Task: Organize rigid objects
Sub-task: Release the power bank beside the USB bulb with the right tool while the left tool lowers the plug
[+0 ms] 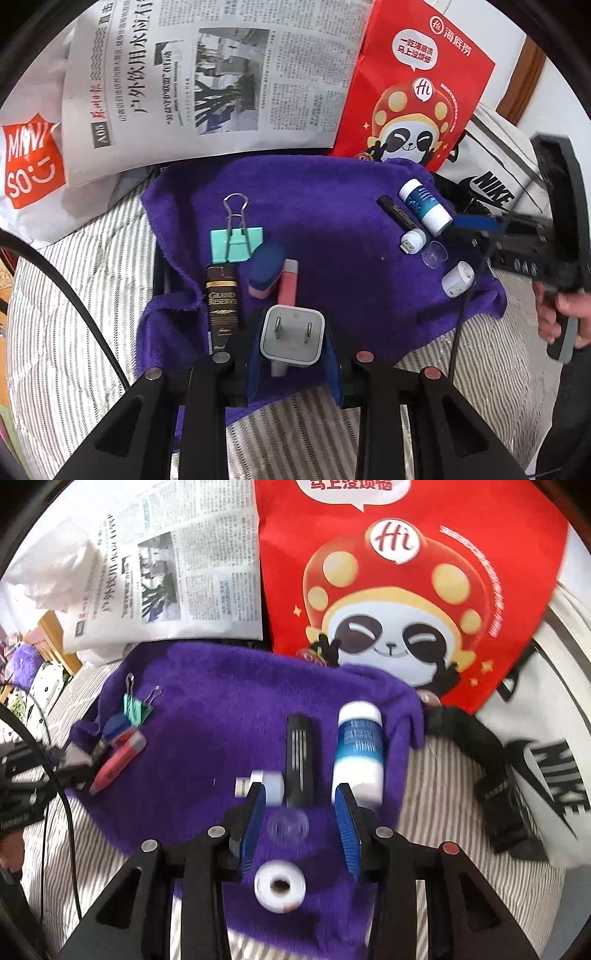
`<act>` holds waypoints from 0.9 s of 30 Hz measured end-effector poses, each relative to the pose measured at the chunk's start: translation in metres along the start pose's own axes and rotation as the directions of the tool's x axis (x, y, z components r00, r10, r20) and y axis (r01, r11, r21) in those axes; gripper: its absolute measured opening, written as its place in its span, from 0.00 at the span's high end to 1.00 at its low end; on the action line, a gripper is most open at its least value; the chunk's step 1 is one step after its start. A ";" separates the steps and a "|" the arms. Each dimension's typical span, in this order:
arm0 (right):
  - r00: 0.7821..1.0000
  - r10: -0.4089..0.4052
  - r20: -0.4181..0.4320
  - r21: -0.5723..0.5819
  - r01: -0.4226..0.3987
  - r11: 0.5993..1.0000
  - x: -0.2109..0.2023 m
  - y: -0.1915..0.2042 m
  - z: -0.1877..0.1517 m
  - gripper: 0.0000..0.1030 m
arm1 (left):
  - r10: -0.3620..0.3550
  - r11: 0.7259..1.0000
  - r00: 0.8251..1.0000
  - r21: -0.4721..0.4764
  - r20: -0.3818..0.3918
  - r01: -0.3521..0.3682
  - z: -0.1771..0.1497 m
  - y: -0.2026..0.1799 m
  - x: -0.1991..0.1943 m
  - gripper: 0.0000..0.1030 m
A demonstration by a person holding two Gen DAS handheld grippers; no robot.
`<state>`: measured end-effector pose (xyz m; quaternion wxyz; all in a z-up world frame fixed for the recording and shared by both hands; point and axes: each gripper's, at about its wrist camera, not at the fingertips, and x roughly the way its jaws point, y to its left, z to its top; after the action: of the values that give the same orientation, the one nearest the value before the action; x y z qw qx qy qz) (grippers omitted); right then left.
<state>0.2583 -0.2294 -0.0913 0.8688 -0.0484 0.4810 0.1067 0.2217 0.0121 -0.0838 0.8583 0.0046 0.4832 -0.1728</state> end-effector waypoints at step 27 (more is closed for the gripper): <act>0.999 0.019 0.037 0.084 -0.022 0.996 -0.024 -0.011 -0.054 0.60 | 0.049 0.988 0.996 0.152 -0.071 -0.038 0.033 -0.046 0.071 0.73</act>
<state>0.2042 -0.2539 -0.1001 0.8776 -0.0048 0.4697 0.0959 0.2683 -0.0572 -0.1179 0.8406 0.0862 0.5001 -0.1894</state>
